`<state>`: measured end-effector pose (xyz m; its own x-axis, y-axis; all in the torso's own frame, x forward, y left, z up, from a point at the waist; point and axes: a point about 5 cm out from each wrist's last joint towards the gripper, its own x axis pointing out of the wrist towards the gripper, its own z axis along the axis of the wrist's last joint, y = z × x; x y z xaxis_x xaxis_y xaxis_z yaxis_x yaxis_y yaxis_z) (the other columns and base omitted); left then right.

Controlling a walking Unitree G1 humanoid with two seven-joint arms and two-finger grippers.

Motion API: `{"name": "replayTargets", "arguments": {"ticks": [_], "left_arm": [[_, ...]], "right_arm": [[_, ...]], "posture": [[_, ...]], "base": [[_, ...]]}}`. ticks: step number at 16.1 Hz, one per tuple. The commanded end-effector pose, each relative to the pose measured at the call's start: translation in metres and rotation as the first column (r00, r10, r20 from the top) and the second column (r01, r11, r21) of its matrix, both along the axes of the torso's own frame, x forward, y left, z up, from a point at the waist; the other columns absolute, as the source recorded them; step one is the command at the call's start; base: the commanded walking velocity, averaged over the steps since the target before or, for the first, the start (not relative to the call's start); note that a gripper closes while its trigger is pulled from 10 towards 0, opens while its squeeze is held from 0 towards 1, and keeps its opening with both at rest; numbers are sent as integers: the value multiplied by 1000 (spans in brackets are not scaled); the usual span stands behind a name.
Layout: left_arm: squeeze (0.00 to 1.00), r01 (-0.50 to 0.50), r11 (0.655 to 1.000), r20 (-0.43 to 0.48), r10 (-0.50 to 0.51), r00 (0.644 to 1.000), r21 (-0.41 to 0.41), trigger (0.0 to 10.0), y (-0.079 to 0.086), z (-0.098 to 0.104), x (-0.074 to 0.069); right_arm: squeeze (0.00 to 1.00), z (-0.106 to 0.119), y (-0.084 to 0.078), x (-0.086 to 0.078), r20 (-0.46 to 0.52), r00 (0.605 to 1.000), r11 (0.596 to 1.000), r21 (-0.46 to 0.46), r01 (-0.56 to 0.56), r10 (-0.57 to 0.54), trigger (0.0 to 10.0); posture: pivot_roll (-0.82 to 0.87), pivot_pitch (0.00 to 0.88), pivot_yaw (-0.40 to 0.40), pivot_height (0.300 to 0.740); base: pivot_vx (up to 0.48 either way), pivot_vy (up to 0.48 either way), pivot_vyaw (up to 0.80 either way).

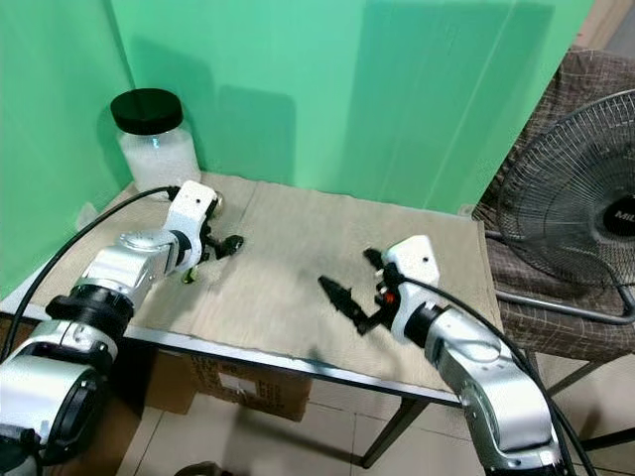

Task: Setting the table

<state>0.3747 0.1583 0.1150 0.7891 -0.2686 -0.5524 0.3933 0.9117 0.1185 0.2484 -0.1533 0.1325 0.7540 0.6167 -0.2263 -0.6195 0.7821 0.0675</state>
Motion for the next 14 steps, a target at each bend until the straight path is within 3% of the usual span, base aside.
{"name": "replayTargets", "arguments": {"ticks": [1, 6, 14], "left_arm": [[0, -9, 1000, -9, 9, 1000, 27, 0, 3, 0, 2], [0, -22, 999, 9, 22, 1000, 24, 0, 9, -1, 4], [0, -3, 1000, 12, 3, 1000, 11, 0, 8, -1, 5]], "right_arm": [[0, 3, 2, -3, -3, 999, 999, 3, -33, 33, 10000], [0, 2, 8, -15, -52, 982, 984, 20, -178, 179, 10000], [0, 5, 7, -16, -52, 978, 979, 30, -203, 204, 10000]], "posture": [[53, 0, -39, 740], [53, 0, -42, 740], [54, 0, -44, 740]], "base": [[0, 0, 0], [0, 0, 0], [0, 0, 0]]}}
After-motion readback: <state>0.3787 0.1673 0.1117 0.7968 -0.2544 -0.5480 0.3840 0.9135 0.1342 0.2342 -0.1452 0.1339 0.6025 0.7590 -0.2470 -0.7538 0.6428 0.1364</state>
